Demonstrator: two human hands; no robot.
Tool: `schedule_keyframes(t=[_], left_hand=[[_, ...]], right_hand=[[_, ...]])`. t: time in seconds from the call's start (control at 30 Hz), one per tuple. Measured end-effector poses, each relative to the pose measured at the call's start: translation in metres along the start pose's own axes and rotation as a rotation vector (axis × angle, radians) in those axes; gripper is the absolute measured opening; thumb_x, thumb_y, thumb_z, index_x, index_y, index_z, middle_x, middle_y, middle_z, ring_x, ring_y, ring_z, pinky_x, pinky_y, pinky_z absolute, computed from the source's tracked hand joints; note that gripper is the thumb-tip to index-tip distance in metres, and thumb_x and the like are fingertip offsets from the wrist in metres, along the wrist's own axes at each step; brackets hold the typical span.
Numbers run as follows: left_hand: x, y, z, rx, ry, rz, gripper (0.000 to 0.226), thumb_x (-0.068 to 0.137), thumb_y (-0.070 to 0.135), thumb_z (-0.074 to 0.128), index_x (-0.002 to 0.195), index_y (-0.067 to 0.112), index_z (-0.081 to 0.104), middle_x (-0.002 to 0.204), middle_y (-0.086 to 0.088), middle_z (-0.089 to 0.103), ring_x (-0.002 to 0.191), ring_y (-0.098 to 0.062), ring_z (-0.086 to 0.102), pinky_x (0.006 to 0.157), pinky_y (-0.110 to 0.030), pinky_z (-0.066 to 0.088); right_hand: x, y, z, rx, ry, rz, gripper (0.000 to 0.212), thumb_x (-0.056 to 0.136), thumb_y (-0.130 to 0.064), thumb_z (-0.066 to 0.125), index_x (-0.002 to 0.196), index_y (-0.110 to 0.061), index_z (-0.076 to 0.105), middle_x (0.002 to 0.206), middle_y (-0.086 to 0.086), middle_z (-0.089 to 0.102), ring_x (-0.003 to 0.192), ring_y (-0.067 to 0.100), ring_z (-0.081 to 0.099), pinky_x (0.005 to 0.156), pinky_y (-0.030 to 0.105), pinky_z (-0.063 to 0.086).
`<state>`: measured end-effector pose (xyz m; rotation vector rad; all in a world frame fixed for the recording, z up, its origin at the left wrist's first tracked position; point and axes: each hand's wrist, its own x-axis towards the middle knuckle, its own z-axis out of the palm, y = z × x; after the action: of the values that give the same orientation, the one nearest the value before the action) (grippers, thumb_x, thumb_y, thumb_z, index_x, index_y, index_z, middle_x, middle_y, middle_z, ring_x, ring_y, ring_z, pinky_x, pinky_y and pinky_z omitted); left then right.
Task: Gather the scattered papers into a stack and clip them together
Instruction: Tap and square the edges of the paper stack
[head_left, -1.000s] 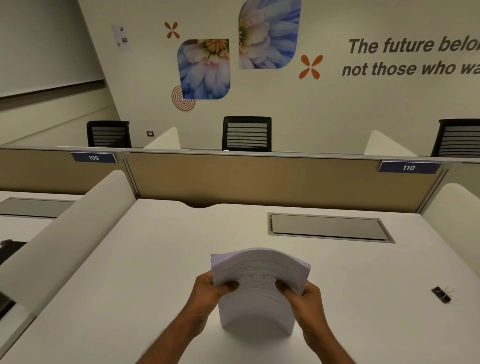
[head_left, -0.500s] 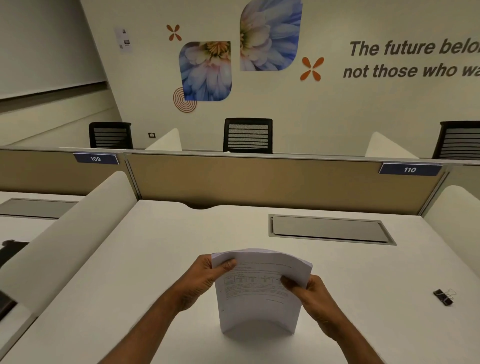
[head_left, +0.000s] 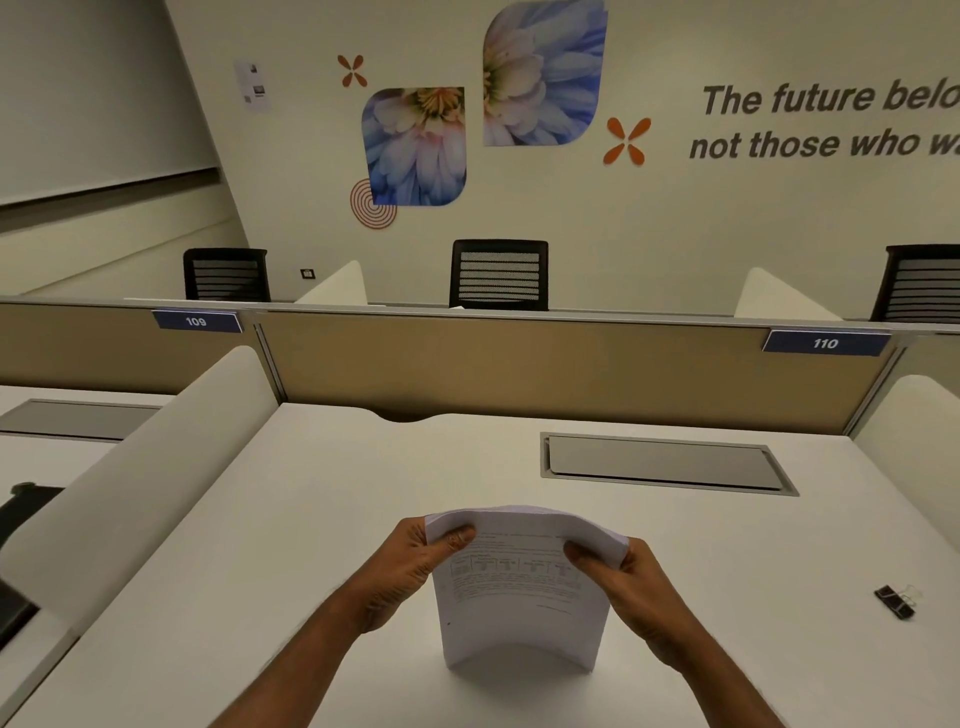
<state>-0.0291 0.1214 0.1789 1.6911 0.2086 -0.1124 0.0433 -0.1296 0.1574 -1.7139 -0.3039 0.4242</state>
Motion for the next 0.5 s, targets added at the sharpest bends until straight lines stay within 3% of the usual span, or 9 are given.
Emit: schedule_keyframes(t=[0.17, 0.3, 0.5], left_hand=[[0.001, -0.001, 0.004, -0.036, 0.045, 0.025, 0.026, 0.096, 0.038, 0.06, 0.115, 0.03, 0.077, 0.105, 0.002, 0.077, 0.093, -0.003, 0.066, 0.085, -0.023, 0.048], [0.009, 0.002, 0.01, -0.161, 0.13, 0.053, 0.031, 0.096, 0.041, 0.057, 0.115, 0.025, 0.075, 0.105, -0.004, 0.078, 0.099, -0.019, 0.069, 0.09, -0.034, 0.056], [0.02, 0.024, 0.034, -0.138, 0.12, 0.084, 0.036, 0.091, 0.044, 0.056, 0.114, 0.022, 0.072, 0.099, -0.004, 0.077, 0.094, -0.023, 0.071, 0.079, -0.032, 0.062]], right_hand=[[-0.002, -0.003, 0.001, 0.011, 0.024, 0.002, 0.02, 0.099, -0.028, 0.06, 0.111, -0.033, 0.076, 0.094, -0.006, 0.079, 0.093, 0.019, 0.071, 0.07, 0.026, 0.058], [-0.004, -0.01, -0.003, 0.169, 0.079, 0.023, 0.02, 0.096, -0.03, 0.064, 0.105, -0.02, 0.079, 0.093, 0.006, 0.079, 0.092, 0.027, 0.073, 0.072, 0.031, 0.06], [-0.018, -0.013, -0.03, 0.248, 0.11, 0.072, 0.018, 0.093, -0.026, 0.068, 0.106, -0.018, 0.079, 0.095, 0.009, 0.08, 0.094, 0.031, 0.075, 0.078, 0.041, 0.063]])
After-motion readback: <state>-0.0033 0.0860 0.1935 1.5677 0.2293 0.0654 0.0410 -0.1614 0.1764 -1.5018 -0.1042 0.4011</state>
